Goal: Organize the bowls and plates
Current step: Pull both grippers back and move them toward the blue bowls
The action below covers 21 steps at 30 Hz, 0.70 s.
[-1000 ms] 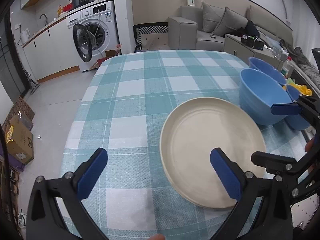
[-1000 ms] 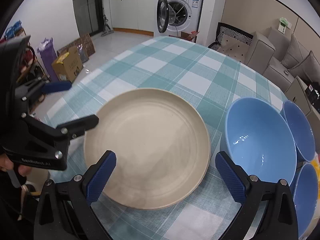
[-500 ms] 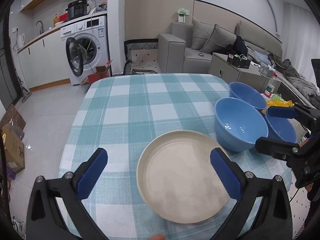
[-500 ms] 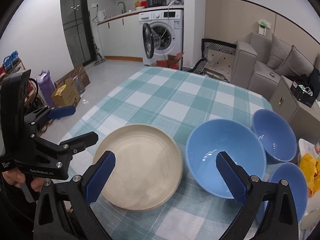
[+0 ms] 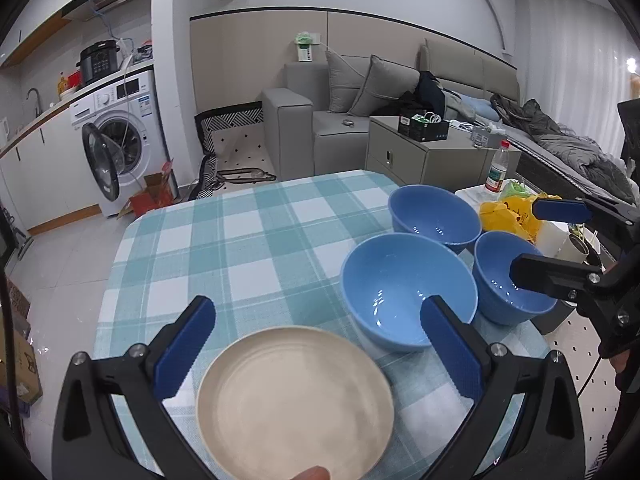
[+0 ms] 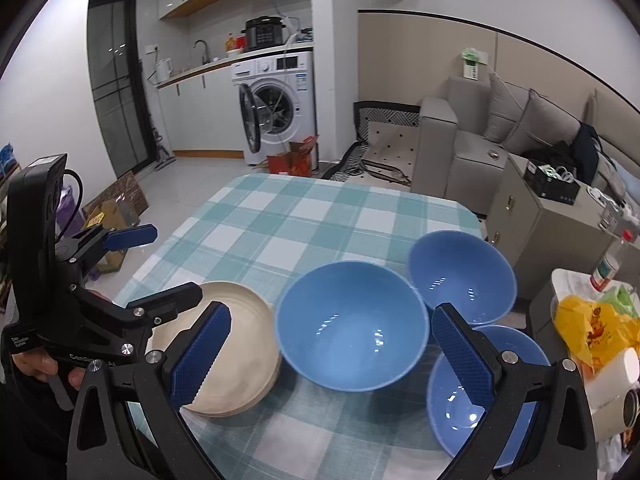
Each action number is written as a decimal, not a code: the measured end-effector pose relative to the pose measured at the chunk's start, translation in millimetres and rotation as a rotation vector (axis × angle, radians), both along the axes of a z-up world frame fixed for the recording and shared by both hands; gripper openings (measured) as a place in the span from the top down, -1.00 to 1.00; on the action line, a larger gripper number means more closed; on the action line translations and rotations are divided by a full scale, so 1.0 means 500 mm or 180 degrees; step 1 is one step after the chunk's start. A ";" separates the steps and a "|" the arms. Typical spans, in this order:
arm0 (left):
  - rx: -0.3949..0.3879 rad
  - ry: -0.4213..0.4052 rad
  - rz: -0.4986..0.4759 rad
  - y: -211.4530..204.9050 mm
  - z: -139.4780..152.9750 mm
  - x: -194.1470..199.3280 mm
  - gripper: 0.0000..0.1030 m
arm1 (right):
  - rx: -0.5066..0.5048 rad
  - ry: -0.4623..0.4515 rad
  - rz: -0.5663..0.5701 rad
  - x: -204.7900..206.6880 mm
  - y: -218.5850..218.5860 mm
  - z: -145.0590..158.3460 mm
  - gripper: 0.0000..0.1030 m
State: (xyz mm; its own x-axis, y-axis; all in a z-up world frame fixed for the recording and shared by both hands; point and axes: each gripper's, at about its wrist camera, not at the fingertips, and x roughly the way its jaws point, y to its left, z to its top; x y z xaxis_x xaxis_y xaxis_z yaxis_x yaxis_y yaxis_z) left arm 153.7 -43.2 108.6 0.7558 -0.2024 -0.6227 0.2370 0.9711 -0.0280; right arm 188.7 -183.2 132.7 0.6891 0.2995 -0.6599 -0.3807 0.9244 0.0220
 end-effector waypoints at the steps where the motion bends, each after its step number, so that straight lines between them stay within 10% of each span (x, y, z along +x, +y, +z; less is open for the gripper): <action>1: 0.0002 -0.0006 -0.0016 -0.007 0.003 0.005 -1.00 | 0.0004 -0.0005 -0.0034 0.002 -0.010 0.002 -0.99; 21: 0.0044 -0.0127 -0.0380 -0.155 0.058 0.111 -1.00 | 0.0080 -0.0028 -0.0591 0.045 -0.196 0.037 -0.99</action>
State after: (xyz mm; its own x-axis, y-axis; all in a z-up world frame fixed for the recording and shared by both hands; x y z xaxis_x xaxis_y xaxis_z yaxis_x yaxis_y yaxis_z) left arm 209.0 -120.4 137.6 0.7511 -0.2840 -0.5959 0.3515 0.9362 -0.0032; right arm 211.2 -281.2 151.5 0.7398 0.1829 -0.6475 -0.2039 0.9780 0.0433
